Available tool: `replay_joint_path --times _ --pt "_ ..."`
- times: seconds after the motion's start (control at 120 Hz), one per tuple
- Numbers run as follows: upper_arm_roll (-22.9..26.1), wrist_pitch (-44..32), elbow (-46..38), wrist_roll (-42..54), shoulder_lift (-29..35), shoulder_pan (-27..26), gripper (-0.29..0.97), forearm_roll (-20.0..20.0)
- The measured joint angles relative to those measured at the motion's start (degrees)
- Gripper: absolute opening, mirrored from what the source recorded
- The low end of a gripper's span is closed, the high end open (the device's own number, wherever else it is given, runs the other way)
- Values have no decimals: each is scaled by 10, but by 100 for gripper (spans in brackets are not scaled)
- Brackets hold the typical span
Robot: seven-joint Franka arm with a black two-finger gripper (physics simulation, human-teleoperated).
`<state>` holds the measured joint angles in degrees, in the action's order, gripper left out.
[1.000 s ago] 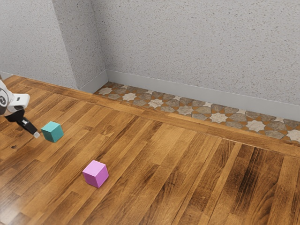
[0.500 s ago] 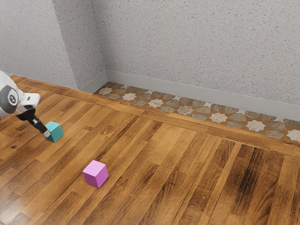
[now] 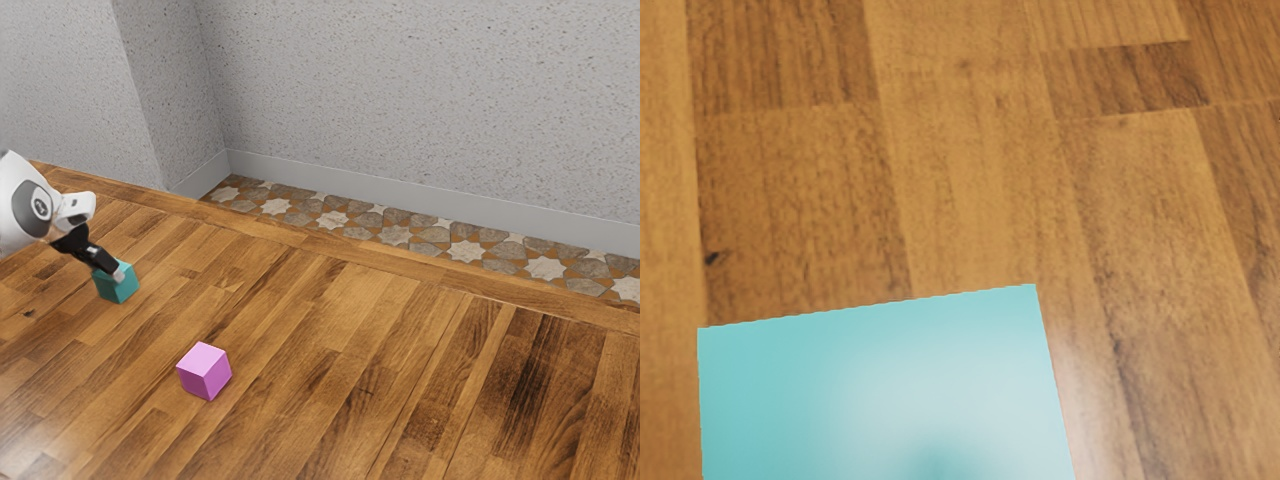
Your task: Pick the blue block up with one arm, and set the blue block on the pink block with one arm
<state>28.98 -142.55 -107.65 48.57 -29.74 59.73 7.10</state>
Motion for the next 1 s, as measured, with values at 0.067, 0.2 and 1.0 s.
replay_joint_path --times 0.067,0.2,1.0 --pt "-6 0 1 -6 -4 -1 64 0" --pt "-13 0 2 -17 -5 -3 65 1" --pt "-38 16 27 -45 -23 -20 47 43"
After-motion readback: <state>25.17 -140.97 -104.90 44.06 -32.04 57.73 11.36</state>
